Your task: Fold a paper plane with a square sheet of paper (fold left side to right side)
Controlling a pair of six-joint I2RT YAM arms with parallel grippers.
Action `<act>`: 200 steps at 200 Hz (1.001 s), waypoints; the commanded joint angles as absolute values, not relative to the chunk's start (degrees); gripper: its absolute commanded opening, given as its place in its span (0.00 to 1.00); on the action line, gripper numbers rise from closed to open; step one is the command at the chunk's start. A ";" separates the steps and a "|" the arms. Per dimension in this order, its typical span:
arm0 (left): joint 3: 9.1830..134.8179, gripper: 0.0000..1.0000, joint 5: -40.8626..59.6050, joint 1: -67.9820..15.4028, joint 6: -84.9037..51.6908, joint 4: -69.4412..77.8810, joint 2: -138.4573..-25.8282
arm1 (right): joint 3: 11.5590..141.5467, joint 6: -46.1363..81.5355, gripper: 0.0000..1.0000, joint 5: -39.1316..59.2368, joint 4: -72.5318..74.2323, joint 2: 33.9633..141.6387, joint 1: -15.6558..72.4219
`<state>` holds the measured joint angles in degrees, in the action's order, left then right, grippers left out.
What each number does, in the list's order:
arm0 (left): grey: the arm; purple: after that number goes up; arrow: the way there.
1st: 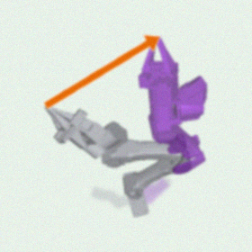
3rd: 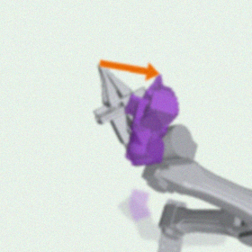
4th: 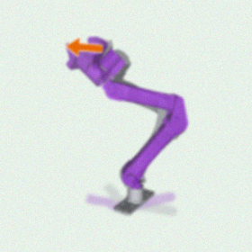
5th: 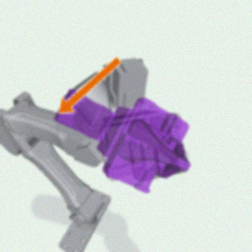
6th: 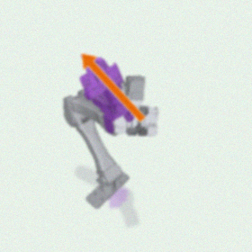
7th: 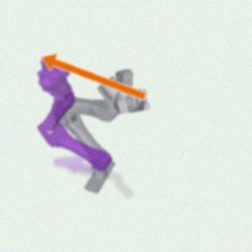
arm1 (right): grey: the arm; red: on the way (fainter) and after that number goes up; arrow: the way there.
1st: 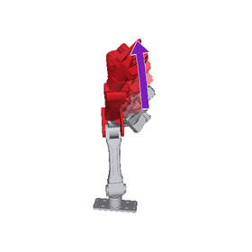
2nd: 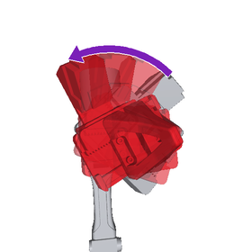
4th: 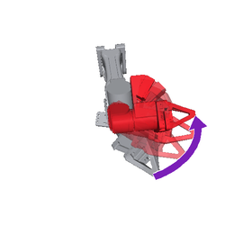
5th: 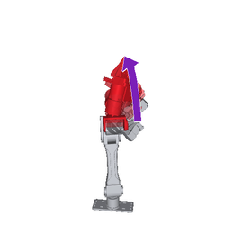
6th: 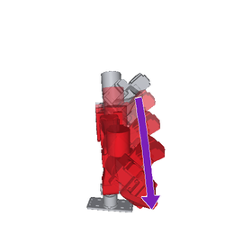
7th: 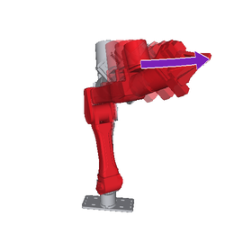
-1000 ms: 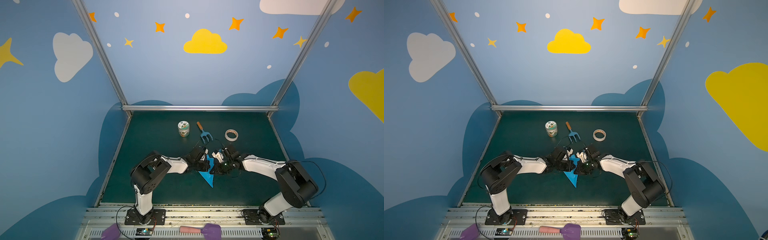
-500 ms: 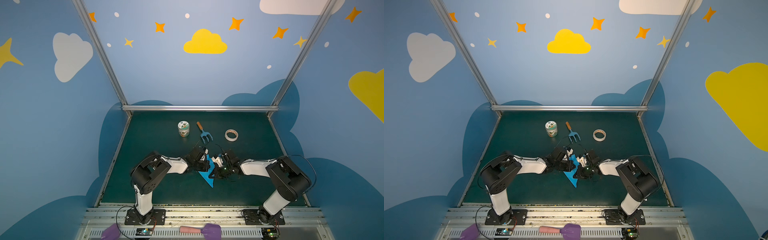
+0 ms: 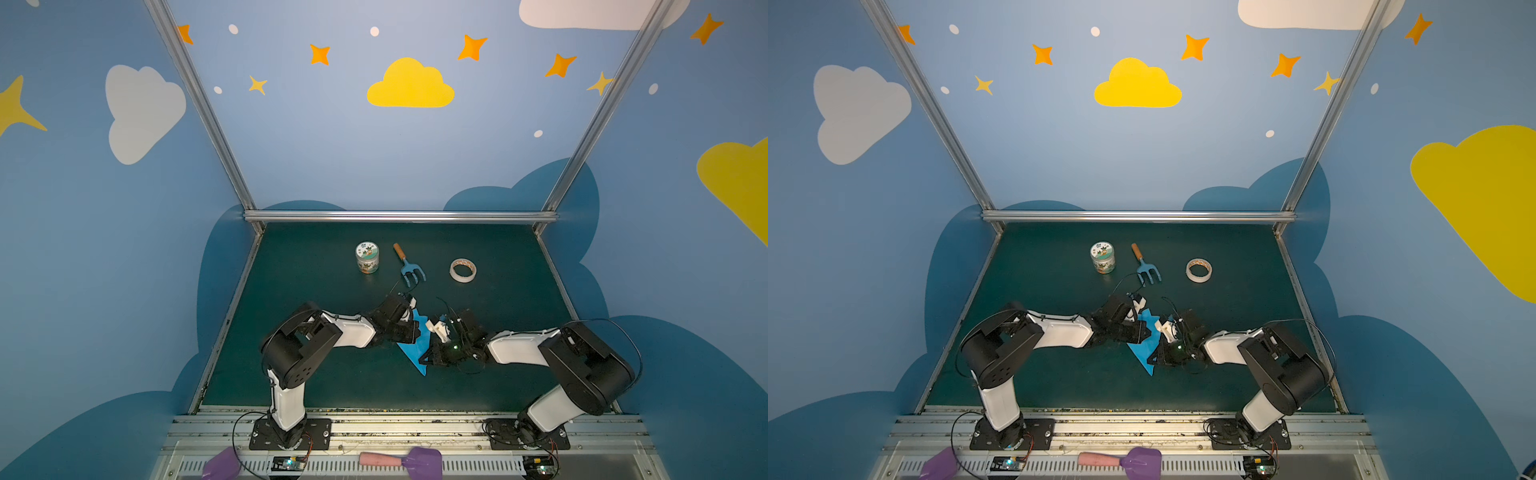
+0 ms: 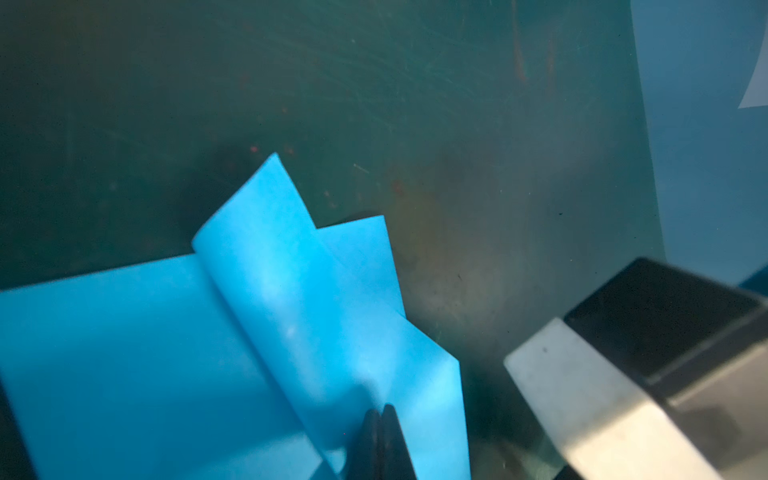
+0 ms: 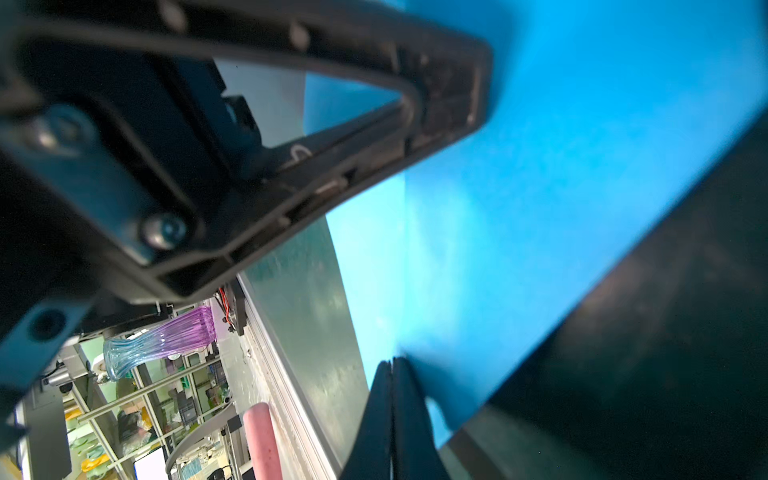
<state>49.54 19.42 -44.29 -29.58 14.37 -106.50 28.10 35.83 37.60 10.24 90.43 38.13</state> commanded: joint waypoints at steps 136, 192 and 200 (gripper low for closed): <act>47.07 0.04 15.62 -44.21 -31.06 8.25 -108.62 | 14.92 44.91 0.00 32.15 5.63 88.36 42.87; 46.71 0.04 14.86 -44.15 -32.06 8.26 -108.85 | 14.22 44.85 0.00 34.71 1.53 82.68 42.23; 46.63 0.04 14.94 -44.21 -32.03 8.26 -108.82 | 14.52 44.61 0.00 34.80 0.11 81.08 42.02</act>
<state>48.86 18.68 -44.31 -31.99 15.51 -106.39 17.21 44.95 37.78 15.70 82.43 41.85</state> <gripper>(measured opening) 0.047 0.047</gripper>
